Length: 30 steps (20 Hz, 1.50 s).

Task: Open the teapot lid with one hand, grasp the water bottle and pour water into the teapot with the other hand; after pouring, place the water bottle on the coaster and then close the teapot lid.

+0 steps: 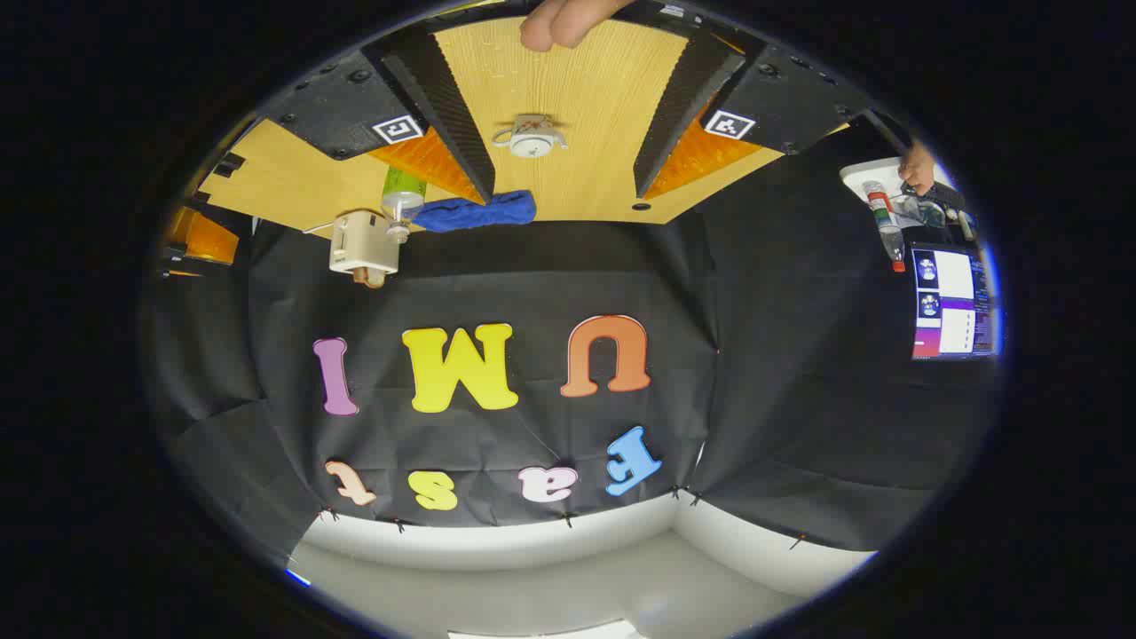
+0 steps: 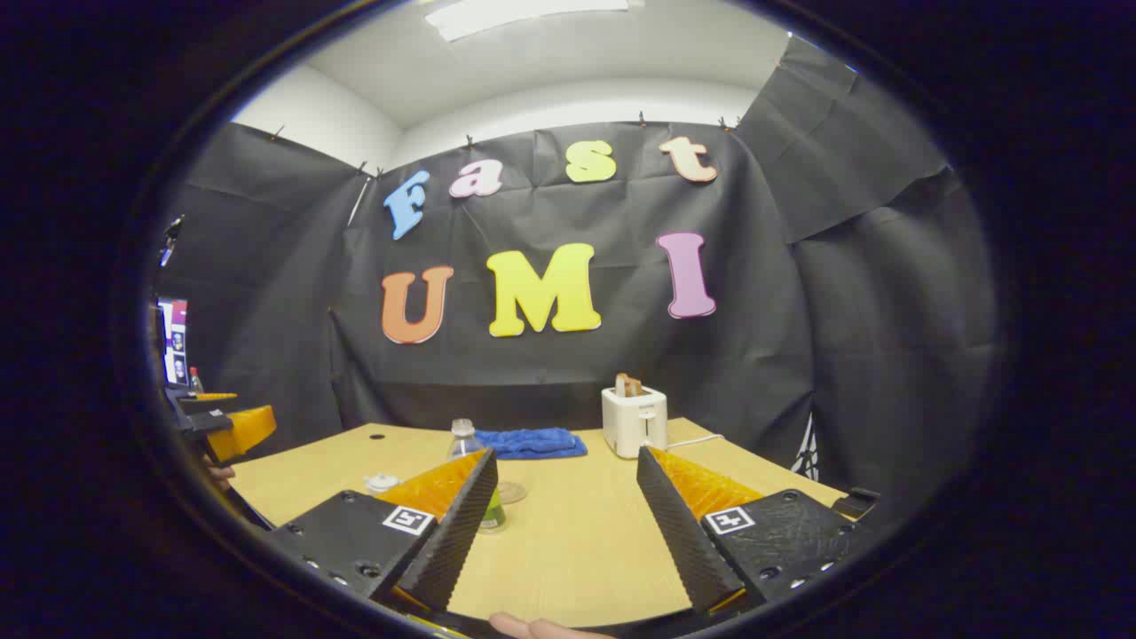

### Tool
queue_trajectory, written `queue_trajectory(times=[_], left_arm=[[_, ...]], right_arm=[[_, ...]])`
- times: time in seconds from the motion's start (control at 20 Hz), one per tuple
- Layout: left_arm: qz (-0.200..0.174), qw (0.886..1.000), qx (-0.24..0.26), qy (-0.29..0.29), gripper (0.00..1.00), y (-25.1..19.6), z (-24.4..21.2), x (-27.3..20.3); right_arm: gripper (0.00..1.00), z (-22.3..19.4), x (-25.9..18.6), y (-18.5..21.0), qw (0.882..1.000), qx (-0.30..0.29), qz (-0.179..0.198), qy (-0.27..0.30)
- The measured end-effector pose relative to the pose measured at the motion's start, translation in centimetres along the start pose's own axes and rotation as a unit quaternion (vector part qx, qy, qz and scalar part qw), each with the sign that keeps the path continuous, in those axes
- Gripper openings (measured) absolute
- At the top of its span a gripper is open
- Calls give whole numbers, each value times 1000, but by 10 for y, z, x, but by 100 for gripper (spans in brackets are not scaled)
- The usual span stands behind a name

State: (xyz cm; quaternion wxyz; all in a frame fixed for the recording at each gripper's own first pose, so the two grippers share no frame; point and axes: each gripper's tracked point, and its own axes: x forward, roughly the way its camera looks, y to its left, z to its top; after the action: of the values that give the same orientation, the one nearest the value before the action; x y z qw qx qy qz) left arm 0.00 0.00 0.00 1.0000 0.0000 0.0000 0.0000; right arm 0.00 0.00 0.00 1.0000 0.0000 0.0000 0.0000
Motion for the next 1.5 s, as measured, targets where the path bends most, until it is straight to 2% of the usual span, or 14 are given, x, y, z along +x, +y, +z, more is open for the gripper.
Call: queue_trajectory(times=[0.1,0.15,0.25,0.3,0.35,0.55,0.6,0.75,0.95,1.0,1.05,1.45,1.5], left_arm=[[12,1000,5,12,99,8,-8,4],[11,1000,3,16,99,6,-10,6],[1,1000,8,21,99,-3,-14,5],[3,1000,13,22,99,-2,-15,5],[7,1000,16,22,99,-1,-16,5],[11,999,17,28,99,-1,-20,7],[14,999,14,30,99,0,-21,8],[15,999,0,38,99,2,-25,10],[18,999,-11,34,99,10,-25,12],[13,999,-17,32,99,10,-26,14],[8,999,-20,34,99,8,-28,14],[-4,999,-32,41,99,5,-57,61],[-13,998,-38,48,99,-1,-64,71]], right_arm=[[92,-5,3,-5,1000,15,4,20],[96,-4,4,-8,1000,19,3,18],[92,1,7,-17,1000,8,-4,11],[96,-1,8,-20,1000,0,-5,13],[92,-1,7,-20,1000,-8,-1,13],[92,5,4,-24,1000,-15,1,3],[99,6,3,-22,1000,-16,7,4],[92,-2,5,-20,1000,-12,15,16],[92,-16,12,-12,999,-4,30,31],[96,-22,15,-10,999,-4,35,37],[92,-27,18,-10,998,-5,37,41],[92,-59,44,-18,997,5,41,68],[96,-60,46,-18,997,6,42,64]])
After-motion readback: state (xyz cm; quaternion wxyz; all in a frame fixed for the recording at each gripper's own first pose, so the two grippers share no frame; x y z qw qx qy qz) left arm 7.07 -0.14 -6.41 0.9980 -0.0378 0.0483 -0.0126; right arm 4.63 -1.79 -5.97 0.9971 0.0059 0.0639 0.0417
